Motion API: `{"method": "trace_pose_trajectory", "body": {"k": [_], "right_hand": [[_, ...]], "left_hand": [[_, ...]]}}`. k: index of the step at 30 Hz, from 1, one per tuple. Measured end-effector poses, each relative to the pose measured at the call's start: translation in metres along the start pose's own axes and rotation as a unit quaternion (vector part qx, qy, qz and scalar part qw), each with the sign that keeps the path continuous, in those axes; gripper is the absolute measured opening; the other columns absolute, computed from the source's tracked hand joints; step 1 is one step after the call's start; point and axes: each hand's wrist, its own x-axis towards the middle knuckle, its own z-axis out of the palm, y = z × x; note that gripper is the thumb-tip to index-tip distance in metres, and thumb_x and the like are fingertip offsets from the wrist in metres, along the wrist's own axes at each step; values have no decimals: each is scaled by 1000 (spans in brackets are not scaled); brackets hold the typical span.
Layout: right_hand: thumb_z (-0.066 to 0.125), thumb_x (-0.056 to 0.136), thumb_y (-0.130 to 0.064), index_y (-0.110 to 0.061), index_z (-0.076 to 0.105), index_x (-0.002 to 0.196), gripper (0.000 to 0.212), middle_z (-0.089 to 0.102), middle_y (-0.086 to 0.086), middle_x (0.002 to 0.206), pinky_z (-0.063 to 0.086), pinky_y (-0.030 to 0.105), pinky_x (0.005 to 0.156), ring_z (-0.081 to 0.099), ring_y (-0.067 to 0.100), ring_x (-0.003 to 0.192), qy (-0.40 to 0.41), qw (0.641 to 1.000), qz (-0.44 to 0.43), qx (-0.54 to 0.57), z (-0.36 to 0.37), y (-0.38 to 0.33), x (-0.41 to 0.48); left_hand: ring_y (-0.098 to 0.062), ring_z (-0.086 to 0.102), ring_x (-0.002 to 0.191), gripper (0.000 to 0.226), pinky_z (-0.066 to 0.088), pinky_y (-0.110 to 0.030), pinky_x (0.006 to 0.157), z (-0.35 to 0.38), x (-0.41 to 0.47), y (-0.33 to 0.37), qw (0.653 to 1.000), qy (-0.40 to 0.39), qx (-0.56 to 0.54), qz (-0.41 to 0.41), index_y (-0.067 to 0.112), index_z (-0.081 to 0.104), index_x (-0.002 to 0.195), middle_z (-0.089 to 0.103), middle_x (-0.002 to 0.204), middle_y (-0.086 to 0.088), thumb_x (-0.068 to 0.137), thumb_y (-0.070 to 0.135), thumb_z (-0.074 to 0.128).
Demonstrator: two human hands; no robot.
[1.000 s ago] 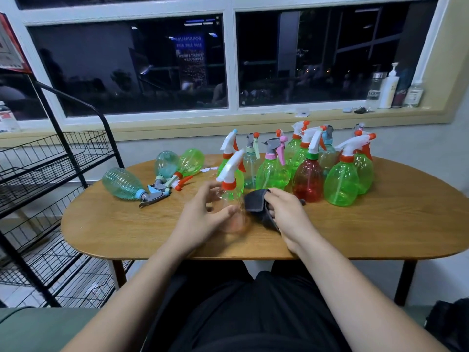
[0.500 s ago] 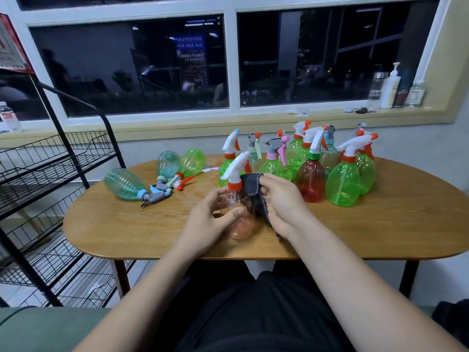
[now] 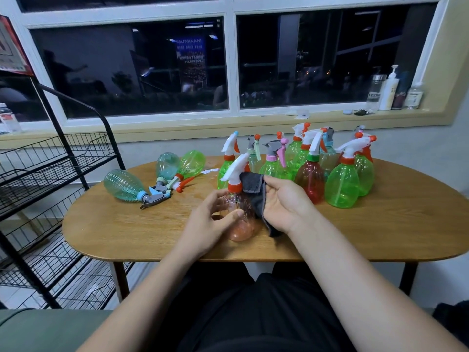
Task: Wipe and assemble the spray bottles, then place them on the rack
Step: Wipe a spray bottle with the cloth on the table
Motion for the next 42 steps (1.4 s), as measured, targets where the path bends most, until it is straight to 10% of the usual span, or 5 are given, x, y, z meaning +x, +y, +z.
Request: {"method": "trace_pose_trajectory", "body": {"k": [13, 19, 30, 34, 42], "right_hand": [[52, 110, -11, -8, 70, 130, 27, 77, 20, 118, 61, 48, 98, 75, 35, 111, 72, 975, -167, -126, 3, -15, 10], [43, 114, -24, -26, 68, 135, 32, 73, -7, 127, 54, 33, 104, 67, 8, 119, 42, 889, -268, -369, 8, -5, -2], [46, 113, -26, -30, 73, 125, 31, 73, -10, 123, 50, 41, 111, 66, 12, 119, 69, 847, -226, -476, -31, 12, 4], [52, 109, -24, -29, 73, 123, 25, 72, -14, 118, 51, 30, 100, 65, 9, 113, 27, 814, -182, -552, -41, 20, -2], [56, 103, -19, -30, 75, 99, 22, 77, -9, 100, 56, 37, 82, 70, 18, 90, 50, 711, -209, -669, -52, 27, -5]], "left_hand": [[13, 60, 118, 64, 47, -14, 99, -1, -2, 5, 1000, -5, 5, -6, 42, 57, 140, 70, 126, 24, 82, 60, 76], [6, 63, 120, 63, 52, -29, 106, -1, -1, 1, 1000, -1, 3, -8, 41, 58, 141, 72, 126, 20, 85, 60, 80], [8, 64, 111, 63, 53, -19, 94, 2, -4, 4, 1000, 20, 11, 4, 43, 56, 138, 70, 123, 17, 82, 57, 81], [-1, 59, 114, 80, 54, -25, 93, 5, -5, -3, 999, 42, 22, 14, 40, 48, 143, 60, 130, 11, 76, 74, 78], [-2, 55, 137, 56, 47, -55, 115, -7, -10, 3, 998, -19, -51, -24, 59, 45, 145, 53, 143, 37, 103, 29, 67]]}}
